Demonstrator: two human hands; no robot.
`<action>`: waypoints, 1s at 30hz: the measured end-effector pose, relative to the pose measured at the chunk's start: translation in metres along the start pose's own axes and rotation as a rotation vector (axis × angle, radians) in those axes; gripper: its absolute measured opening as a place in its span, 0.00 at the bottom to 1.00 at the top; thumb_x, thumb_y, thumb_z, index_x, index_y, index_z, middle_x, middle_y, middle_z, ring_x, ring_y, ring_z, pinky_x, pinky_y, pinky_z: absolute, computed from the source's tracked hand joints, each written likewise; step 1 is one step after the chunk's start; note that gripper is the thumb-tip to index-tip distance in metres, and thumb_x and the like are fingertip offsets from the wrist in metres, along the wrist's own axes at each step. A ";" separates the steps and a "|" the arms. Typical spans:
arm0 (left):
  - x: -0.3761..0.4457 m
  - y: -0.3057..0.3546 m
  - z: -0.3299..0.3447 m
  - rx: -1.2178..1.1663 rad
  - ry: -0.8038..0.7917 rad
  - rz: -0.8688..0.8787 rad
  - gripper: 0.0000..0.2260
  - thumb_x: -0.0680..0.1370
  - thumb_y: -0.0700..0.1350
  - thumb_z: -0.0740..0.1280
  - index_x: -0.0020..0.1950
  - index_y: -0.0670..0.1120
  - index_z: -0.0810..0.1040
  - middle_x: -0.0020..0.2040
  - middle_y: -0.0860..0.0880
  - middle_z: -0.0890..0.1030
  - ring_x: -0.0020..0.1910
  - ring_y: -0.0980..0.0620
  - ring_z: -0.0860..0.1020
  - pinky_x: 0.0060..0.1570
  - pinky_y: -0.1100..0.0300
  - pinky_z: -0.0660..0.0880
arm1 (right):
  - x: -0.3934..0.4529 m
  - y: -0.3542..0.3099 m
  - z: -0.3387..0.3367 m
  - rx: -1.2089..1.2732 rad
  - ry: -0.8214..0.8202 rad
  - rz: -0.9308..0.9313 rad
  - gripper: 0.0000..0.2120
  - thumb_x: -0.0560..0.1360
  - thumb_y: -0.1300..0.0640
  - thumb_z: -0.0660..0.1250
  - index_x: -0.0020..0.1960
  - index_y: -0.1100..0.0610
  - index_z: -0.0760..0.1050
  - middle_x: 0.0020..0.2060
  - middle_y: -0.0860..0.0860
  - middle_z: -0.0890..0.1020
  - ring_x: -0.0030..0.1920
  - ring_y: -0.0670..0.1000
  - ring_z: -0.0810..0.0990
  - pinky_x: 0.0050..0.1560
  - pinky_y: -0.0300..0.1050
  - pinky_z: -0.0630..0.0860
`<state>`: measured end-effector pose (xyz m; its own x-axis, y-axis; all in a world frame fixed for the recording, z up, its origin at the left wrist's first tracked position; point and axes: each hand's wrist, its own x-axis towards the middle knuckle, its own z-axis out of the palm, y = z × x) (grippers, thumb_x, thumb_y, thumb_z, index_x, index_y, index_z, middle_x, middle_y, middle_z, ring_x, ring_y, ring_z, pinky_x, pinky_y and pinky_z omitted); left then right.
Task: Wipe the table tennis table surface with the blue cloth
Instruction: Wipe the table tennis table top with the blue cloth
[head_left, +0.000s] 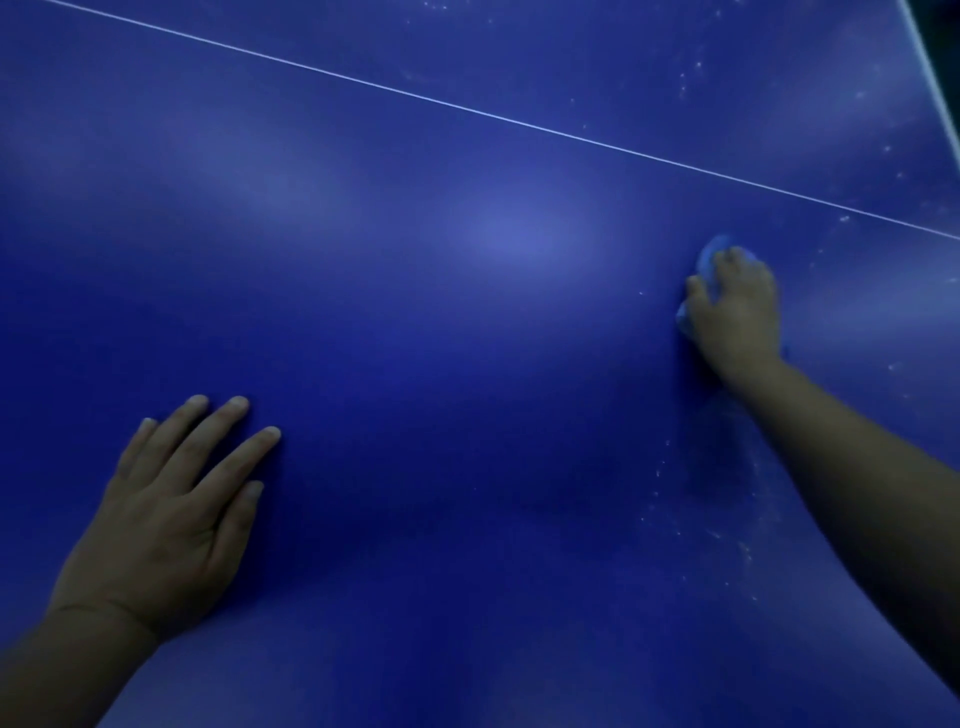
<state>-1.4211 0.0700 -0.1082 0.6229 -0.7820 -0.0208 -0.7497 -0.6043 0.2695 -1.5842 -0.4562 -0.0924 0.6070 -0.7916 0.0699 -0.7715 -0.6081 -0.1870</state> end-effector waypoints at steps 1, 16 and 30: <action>0.000 0.000 0.000 -0.002 -0.003 0.000 0.26 0.84 0.57 0.47 0.72 0.46 0.73 0.76 0.43 0.68 0.77 0.40 0.60 0.77 0.46 0.47 | -0.016 -0.017 0.006 0.055 0.001 -0.084 0.23 0.78 0.50 0.55 0.58 0.69 0.75 0.62 0.68 0.75 0.62 0.68 0.71 0.67 0.59 0.65; 0.000 0.003 -0.003 -0.012 0.028 0.009 0.27 0.84 0.57 0.47 0.71 0.43 0.74 0.74 0.40 0.70 0.75 0.36 0.63 0.76 0.42 0.50 | -0.108 -0.108 -0.089 0.960 -0.816 0.038 0.07 0.75 0.55 0.68 0.51 0.55 0.81 0.43 0.48 0.84 0.42 0.44 0.81 0.44 0.37 0.78; 0.000 0.003 -0.004 -0.015 0.020 0.012 0.27 0.84 0.57 0.46 0.72 0.45 0.73 0.75 0.42 0.69 0.77 0.39 0.61 0.77 0.43 0.49 | -0.014 -0.081 -0.002 -0.133 -0.354 -0.433 0.28 0.84 0.45 0.42 0.66 0.64 0.70 0.67 0.64 0.72 0.67 0.66 0.69 0.65 0.58 0.66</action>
<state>-1.4223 0.0690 -0.1039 0.6179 -0.7862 0.0014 -0.7541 -0.5922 0.2840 -1.5311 -0.3959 -0.0766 0.8821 -0.4143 -0.2240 -0.4417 -0.8928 -0.0880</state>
